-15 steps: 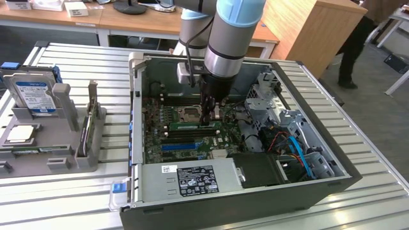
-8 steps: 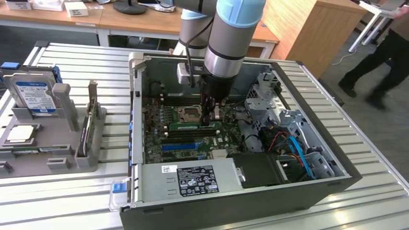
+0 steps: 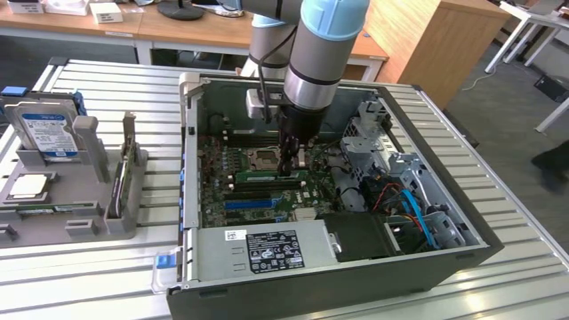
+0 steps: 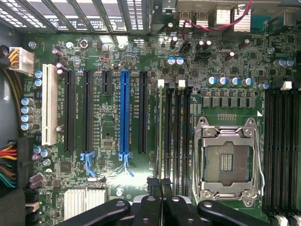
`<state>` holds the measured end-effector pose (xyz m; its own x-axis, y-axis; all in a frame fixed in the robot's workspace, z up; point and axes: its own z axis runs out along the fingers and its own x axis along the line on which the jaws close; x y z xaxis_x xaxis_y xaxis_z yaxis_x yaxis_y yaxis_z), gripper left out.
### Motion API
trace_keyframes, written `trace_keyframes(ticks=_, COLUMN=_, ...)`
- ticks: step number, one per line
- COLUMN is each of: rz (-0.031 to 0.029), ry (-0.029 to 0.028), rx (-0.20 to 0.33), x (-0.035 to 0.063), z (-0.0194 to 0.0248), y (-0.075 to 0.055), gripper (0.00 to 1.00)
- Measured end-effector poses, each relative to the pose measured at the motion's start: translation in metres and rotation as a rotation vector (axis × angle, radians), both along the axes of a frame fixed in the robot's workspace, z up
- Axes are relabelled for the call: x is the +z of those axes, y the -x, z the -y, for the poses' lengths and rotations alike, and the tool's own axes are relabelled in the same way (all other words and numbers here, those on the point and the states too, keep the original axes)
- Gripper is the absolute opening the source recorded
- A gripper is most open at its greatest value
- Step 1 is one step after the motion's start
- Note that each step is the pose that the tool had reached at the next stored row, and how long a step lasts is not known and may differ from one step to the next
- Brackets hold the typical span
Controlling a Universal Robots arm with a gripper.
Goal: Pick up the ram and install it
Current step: 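Insert the ram into the slot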
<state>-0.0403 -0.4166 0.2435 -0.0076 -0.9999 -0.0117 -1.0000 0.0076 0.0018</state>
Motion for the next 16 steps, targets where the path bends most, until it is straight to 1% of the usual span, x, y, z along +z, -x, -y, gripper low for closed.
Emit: trace_keyframes(ticks=16, rz=0.0001, ry=-0.0003, rx=-0.008, x=-0.0004, z=-0.0007, y=0.0000, gripper=0.12)
